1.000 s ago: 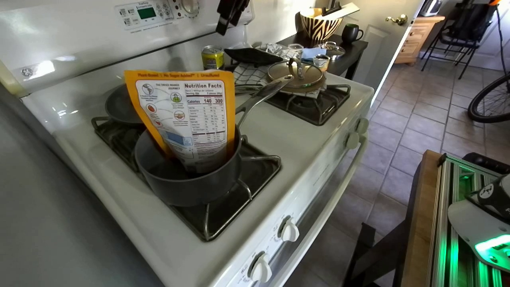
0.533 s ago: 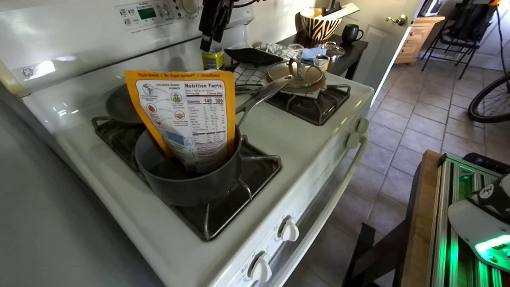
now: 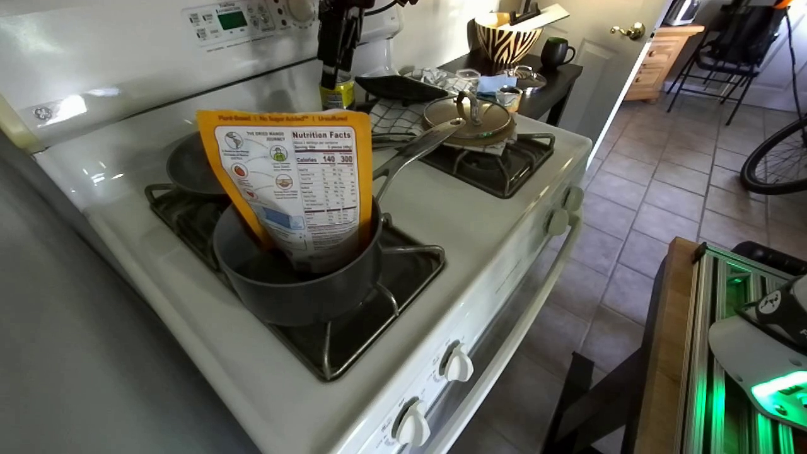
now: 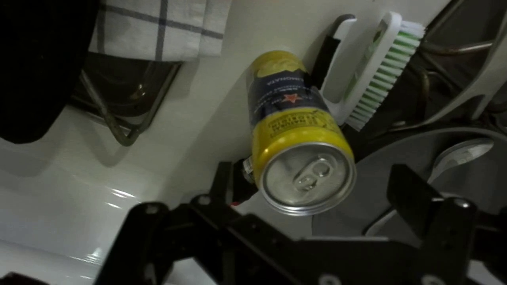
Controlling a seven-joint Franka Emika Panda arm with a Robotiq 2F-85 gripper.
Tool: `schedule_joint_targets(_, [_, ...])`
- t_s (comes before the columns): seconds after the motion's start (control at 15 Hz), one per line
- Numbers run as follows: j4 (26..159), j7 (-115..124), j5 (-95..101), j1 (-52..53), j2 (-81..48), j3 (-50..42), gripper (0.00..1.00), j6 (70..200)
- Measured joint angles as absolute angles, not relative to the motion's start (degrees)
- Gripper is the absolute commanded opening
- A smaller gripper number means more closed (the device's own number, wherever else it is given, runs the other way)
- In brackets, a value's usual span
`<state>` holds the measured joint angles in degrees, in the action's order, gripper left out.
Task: Put the yellow can on the pan
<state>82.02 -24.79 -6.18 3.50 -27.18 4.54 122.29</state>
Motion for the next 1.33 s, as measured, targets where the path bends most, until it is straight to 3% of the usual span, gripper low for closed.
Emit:
schedule_joint_targets(0.2, [80.6, -24.8, -5.6, 3.6, -28.7, 5.0, 0.98, 122.3])
schedule_joint_targets(0.33, [80.0, -24.8, -4.9, 3.6, -29.5, 5.1, 0.74, 122.2])
schedule_joint_targets(0.4, [79.8, -24.7, -4.5, 3.6, -29.8, 5.1, 0.71, 122.2])
schedule_joint_targets(0.67, [79.5, -24.3, -3.1, 3.6, -30.2, 5.1, 0.39, 122.1])
schedule_joint_targets(1.33, [74.2, -24.6, -0.5, 3.7, -29.4, 5.5, 0.38, 118.1])
